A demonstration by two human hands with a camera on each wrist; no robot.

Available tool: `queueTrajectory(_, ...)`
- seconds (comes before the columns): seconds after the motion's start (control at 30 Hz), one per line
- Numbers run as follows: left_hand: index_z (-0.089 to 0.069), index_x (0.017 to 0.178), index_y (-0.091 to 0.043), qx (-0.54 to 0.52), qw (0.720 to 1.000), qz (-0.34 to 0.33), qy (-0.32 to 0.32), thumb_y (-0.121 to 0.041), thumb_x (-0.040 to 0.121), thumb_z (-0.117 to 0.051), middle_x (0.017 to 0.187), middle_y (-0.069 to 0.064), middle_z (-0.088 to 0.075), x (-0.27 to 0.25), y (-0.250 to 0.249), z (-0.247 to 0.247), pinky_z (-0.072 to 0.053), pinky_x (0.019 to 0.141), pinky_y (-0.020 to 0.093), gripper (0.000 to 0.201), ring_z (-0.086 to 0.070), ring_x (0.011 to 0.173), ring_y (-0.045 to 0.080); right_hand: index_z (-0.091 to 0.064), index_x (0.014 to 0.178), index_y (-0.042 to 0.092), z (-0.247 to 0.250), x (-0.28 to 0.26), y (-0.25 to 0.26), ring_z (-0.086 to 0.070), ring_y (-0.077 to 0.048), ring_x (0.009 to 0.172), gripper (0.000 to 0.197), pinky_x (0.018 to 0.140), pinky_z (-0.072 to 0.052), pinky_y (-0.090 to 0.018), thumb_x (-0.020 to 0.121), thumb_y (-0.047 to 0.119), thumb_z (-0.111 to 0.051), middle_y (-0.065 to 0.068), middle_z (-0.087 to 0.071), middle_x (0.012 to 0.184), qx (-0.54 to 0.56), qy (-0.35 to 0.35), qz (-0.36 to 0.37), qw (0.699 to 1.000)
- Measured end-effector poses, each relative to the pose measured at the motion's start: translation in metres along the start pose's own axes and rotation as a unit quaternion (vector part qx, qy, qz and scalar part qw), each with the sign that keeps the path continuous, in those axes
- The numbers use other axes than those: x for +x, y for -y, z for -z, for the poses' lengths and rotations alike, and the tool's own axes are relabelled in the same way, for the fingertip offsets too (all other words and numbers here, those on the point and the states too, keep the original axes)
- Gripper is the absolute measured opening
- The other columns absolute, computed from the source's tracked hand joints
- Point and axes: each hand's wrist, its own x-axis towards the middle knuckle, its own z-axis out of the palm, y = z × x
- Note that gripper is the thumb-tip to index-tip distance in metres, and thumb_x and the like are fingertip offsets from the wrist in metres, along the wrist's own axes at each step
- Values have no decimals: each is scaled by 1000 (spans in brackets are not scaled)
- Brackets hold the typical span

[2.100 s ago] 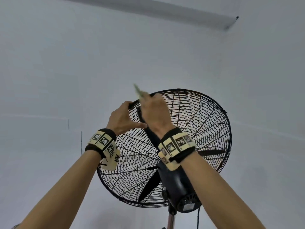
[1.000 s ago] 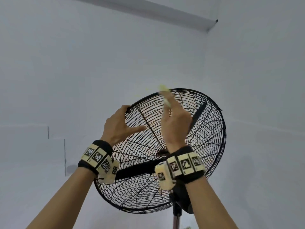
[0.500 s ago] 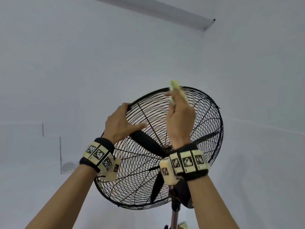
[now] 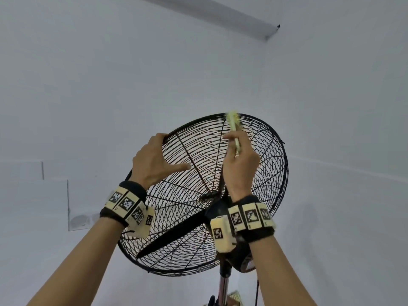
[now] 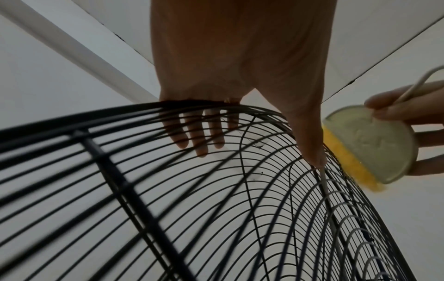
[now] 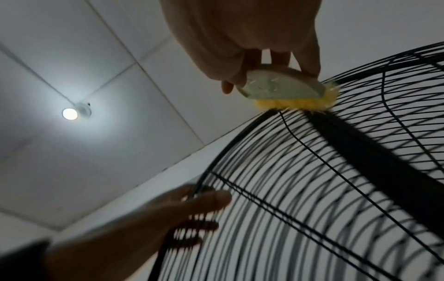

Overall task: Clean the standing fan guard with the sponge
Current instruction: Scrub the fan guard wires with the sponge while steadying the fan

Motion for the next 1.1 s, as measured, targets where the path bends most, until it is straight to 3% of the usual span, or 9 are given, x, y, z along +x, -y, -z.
queueTrajectory(0.2,-48,140,-20,4,1000,17,-4,-92,54,-65,133,-1,-63,0,0,1,-50,90,43,113,-64,116,23,-65,124,19,-2,-51,17,-59,3,66,25,52,-47,-7,102,6,-59,-2,-67,132,73,238,87,964)
queueTrajectory(0.33,-47,140,-22,1,1000,15,-4,-78,60,-83,133,-2,-62,-1,1,2,-50,94,45,103,-62,118,22,-42,151,40,4,-32,5,-69,-4,65,48,50,-61,-30,108,23,-53,17,-65,108,83,39,-45,995)
queueTrajectory(0.43,-47,141,-21,3,1000,15,-7,-79,59,-82,134,-1,-62,-1,-3,2,-50,96,46,107,-62,119,22,-48,152,23,0,-28,-9,-74,-11,100,47,75,-66,-40,106,16,-55,0,-71,127,46,-32,-61,997)
queueTrajectory(0.57,-46,142,-20,10,1000,18,-6,-81,59,-78,134,0,-62,-2,0,2,-50,94,45,108,-63,118,23,-49,152,21,-9,-65,3,-55,-5,128,52,106,-50,-21,103,8,-57,0,-58,144,65,153,81,983)
queueTrajectory(0.63,-46,142,-21,10,1000,20,-3,-82,59,-78,134,0,-62,-3,2,3,-50,94,45,108,-63,119,23,-54,148,29,-6,-69,-1,-58,-8,125,45,97,-59,-35,105,18,-57,17,-58,139,81,172,72,979)
queueTrajectory(0.7,-46,142,-20,6,1000,20,-1,-83,58,-79,133,-1,-62,-3,1,4,-50,93,45,109,-62,118,22,-58,140,39,0,-54,-12,-64,-14,115,38,85,-62,-46,103,29,-57,32,-58,127,93,74,-5,993)
queueTrajectory(0.8,-46,141,-19,2,1000,14,0,-85,57,-76,132,0,-62,-3,-3,3,-50,93,46,111,-62,118,23,-63,140,31,7,-32,-25,-70,-17,97,38,72,-63,-44,102,27,-61,12,-69,114,30,-74,-79,994)
queueTrajectory(1.0,-45,142,-18,17,1000,11,0,-85,56,-74,134,3,-61,-4,-2,3,-49,91,47,113,-61,117,26,-54,146,32,9,-78,-2,-70,-8,94,47,78,-63,-32,102,21,-64,7,-73,119,14,162,79,984)
queueTrajectory(1.1,-45,141,-18,22,1000,11,-1,-84,55,-78,133,3,-59,-5,0,3,-48,89,47,114,-60,117,25,-58,139,30,17,-69,-9,-75,-7,91,43,69,-64,-28,99,18,-68,11,-73,116,81,52,-30,995)
